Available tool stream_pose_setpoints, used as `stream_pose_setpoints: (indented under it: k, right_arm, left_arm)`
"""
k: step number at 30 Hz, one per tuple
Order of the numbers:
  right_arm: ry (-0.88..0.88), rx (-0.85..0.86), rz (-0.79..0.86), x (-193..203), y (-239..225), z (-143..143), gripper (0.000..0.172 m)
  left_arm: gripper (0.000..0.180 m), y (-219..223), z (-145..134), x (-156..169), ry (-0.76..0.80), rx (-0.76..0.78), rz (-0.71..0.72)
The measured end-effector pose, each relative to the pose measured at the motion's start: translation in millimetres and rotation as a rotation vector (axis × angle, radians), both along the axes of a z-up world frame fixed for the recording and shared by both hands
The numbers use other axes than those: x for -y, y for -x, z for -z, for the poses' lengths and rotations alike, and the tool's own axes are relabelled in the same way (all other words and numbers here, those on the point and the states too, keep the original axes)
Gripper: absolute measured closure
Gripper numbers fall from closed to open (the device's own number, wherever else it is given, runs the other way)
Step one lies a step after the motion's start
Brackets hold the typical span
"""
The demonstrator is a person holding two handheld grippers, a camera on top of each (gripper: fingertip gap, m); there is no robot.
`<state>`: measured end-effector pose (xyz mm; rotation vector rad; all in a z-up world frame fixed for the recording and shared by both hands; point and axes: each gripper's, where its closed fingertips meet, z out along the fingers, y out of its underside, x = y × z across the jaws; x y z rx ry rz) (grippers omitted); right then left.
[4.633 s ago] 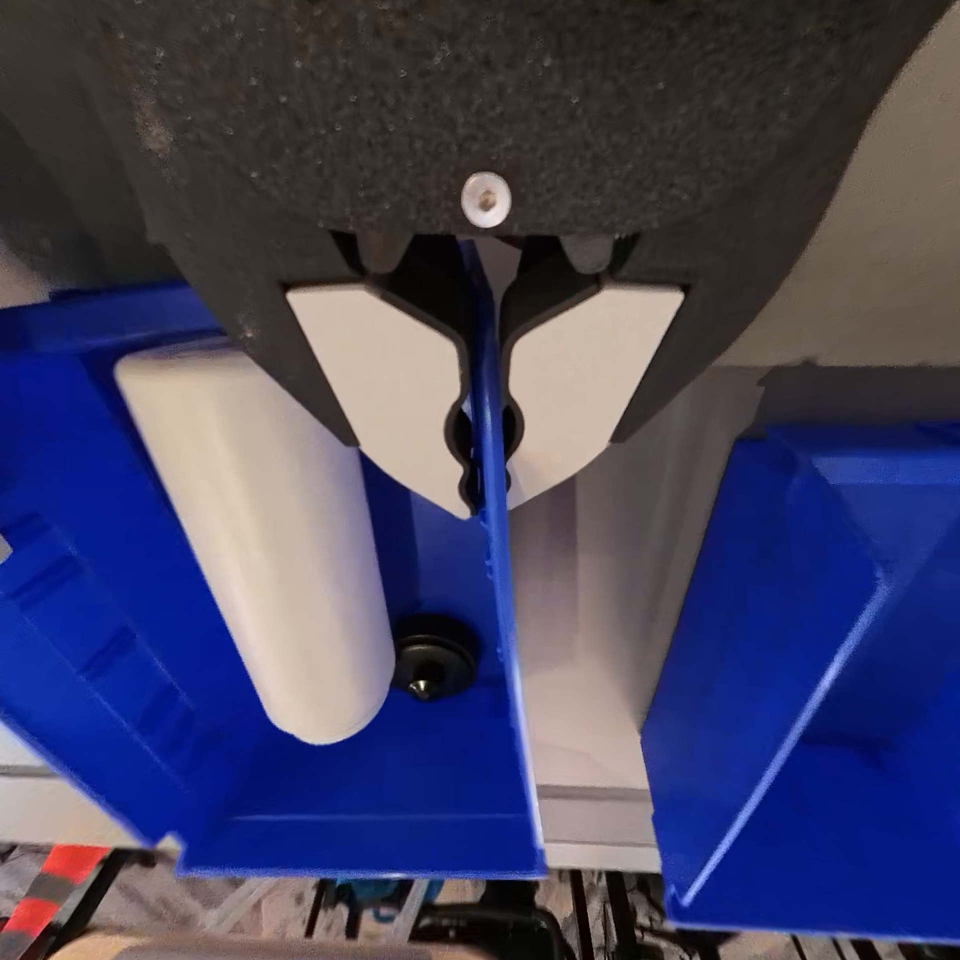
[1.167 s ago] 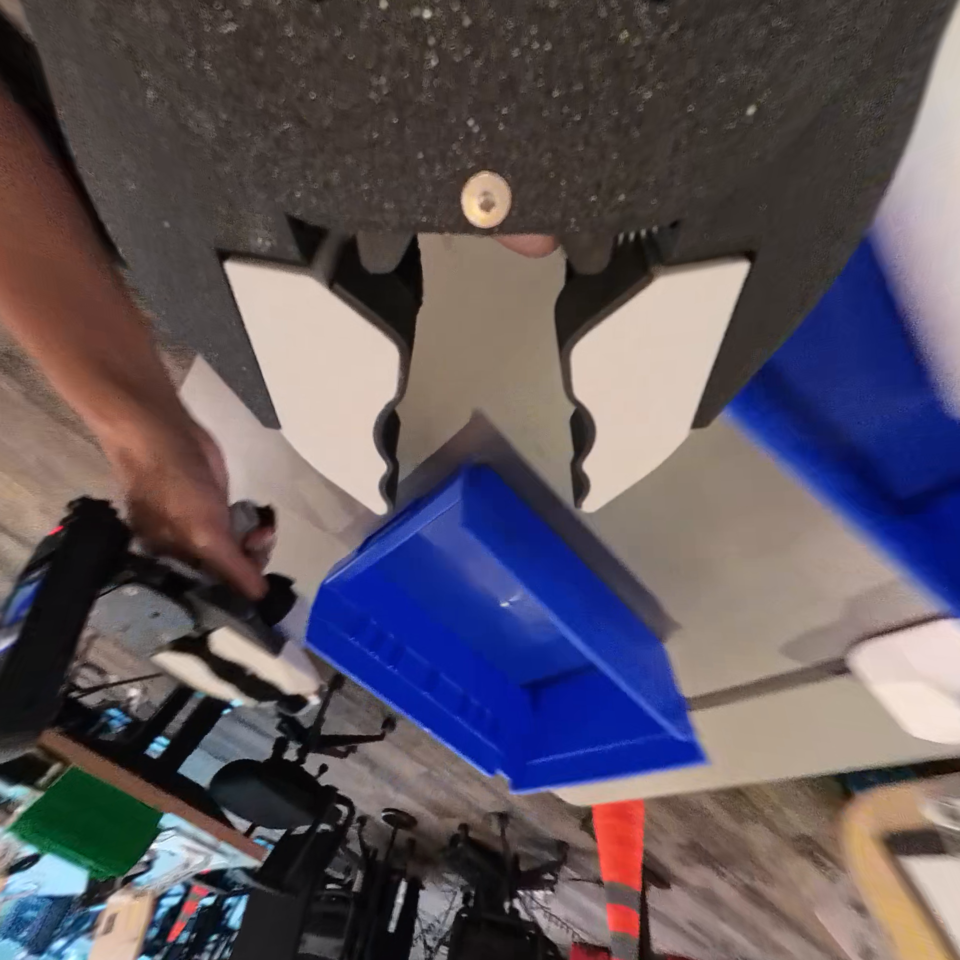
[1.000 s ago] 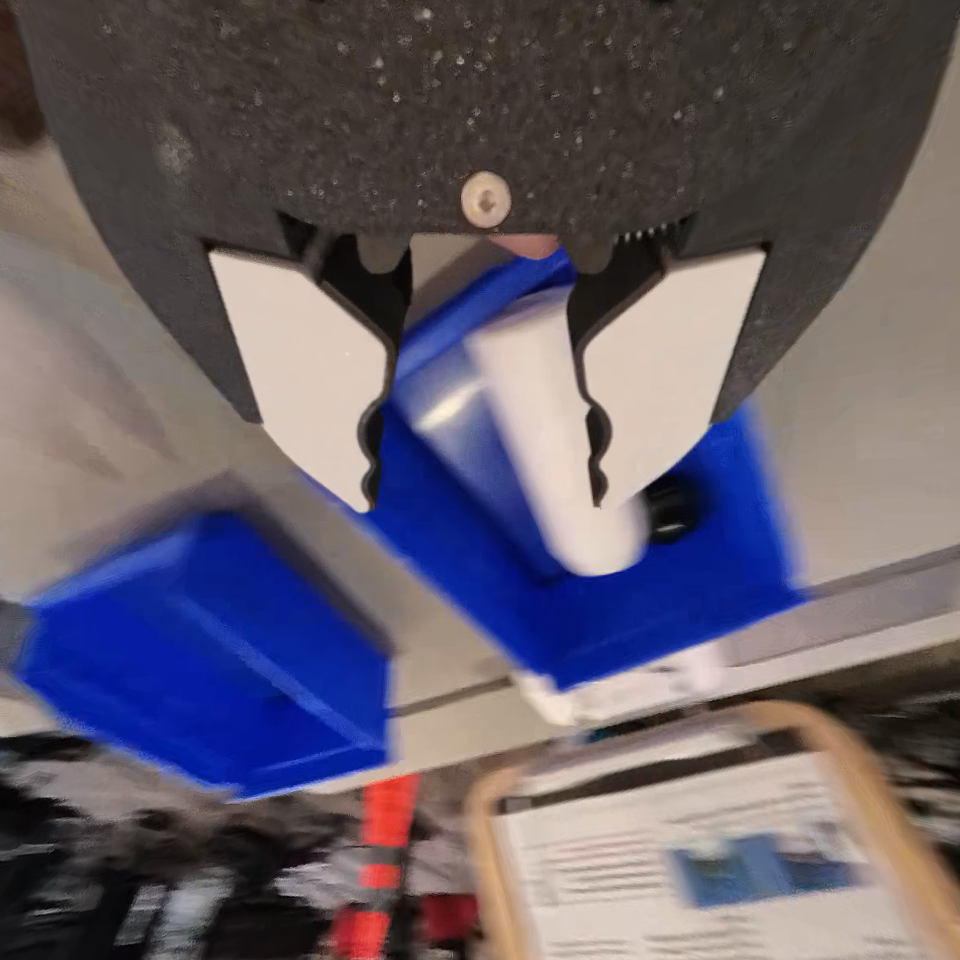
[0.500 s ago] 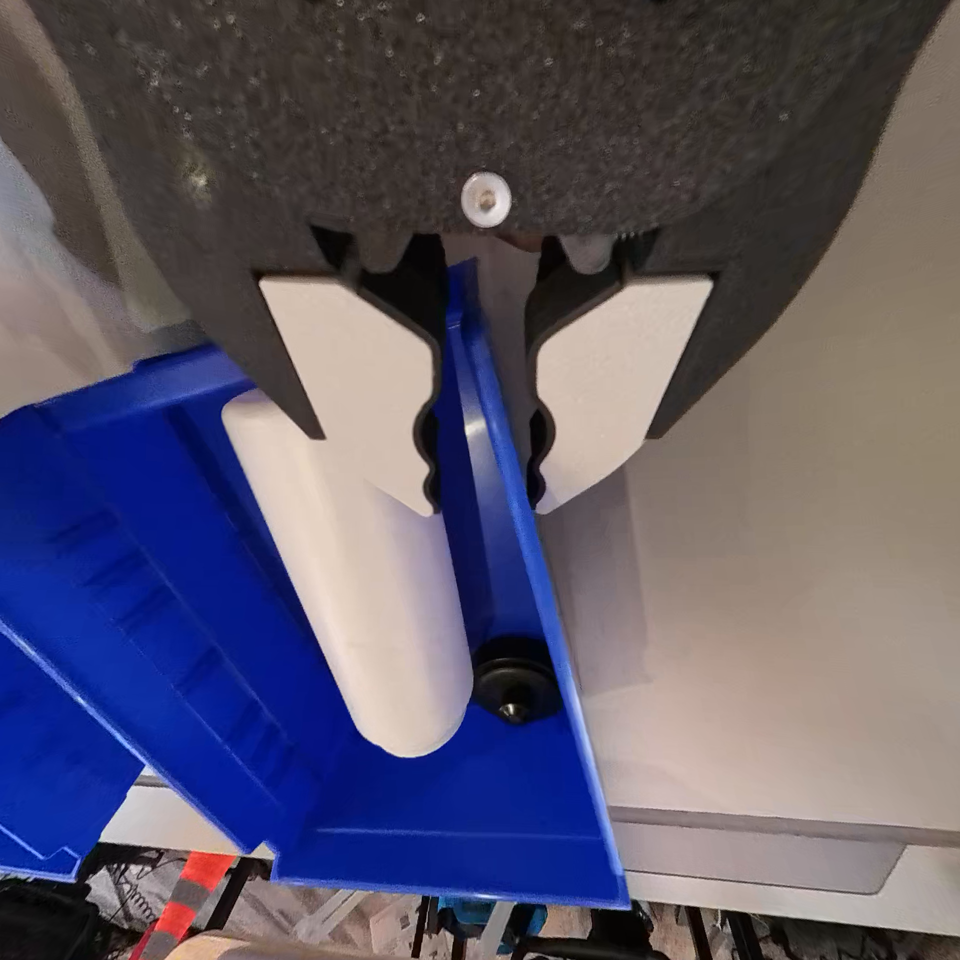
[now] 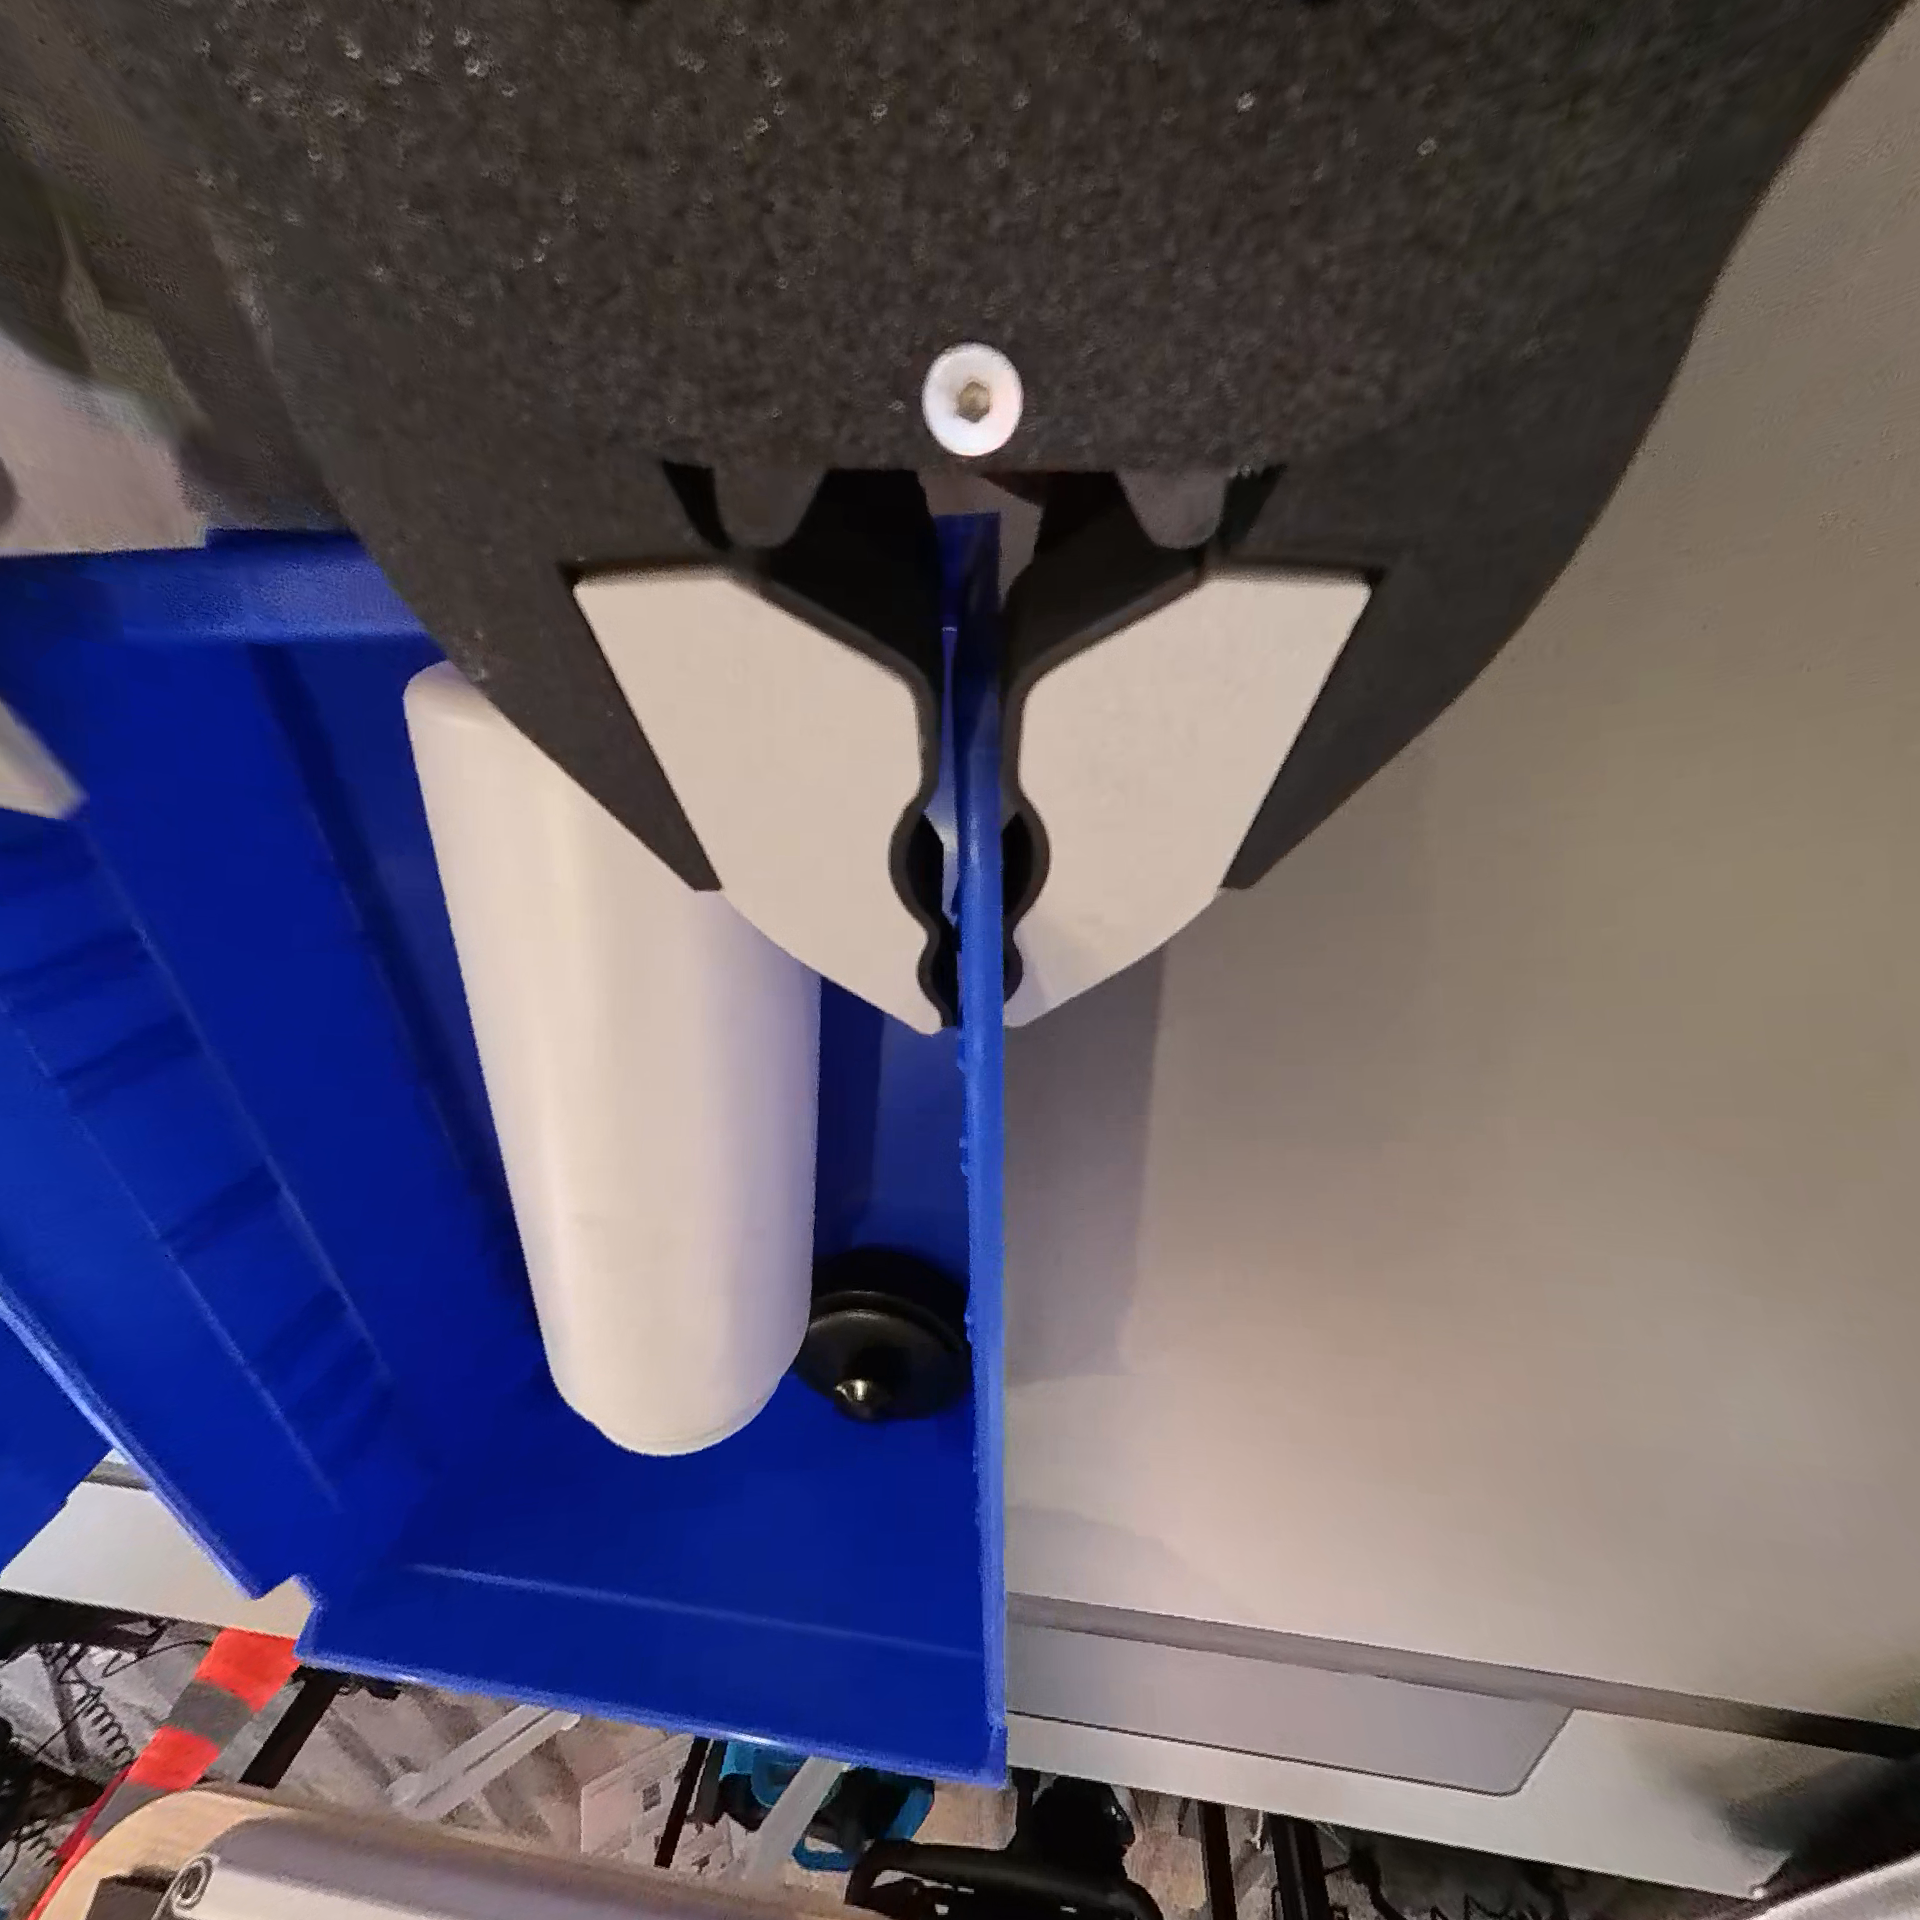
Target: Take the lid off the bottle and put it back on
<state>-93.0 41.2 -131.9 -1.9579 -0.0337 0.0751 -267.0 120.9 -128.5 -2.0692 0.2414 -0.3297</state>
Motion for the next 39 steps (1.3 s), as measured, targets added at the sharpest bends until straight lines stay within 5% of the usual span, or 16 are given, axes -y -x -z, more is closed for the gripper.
stream_pose_setpoints:
  k: [6,11,17,22,27,32,33,37,39]
  right_arm:
    - [0.071,-0.067,0.053,-21,18,-2,0.164]
    - [-0.002,-0.074,0.04,-49,89,-7,0.163]
    - [0.056,-0.06,-0.046,-84,180,-4,0.161]
    - [0.1,-0.15,-0.093,-105,221,1,0.156]
    - [0.126,-0.177,-0.129,-112,230,2,0.153]
    - [0.326,-0.114,-0.453,-89,233,3,0.123]
    - [0.344,-0.128,-0.52,-77,230,-5,0.127]
    - [0.259,-0.133,-0.719,-20,189,-38,0.126]
    - [0.164,-0.075,-0.689,-6,143,-47,0.126]
  left_arm:
    - [0.177,26,-5,-12,-0.02,-0.014,-0.011]
    - [0.177,98,-30,-45,-0.14,-0.034,-0.04]
    - [0.177,190,-10,-73,-0.041,-0.003,-0.108]
    - [0.176,224,-3,-94,-0.027,0.074,-0.128]
    - [0.176,232,-3,-98,-0.03,0.101,-0.154]
    - [0.175,241,-2,-103,-0.014,0.143,-0.144]
    - [0.175,244,-2,-104,-0.009,0.149,-0.147]
    - [0.175,246,-2,-104,-0.01,0.174,-0.157]
    - [0.175,246,-2,-103,-0.02,0.137,-0.152]
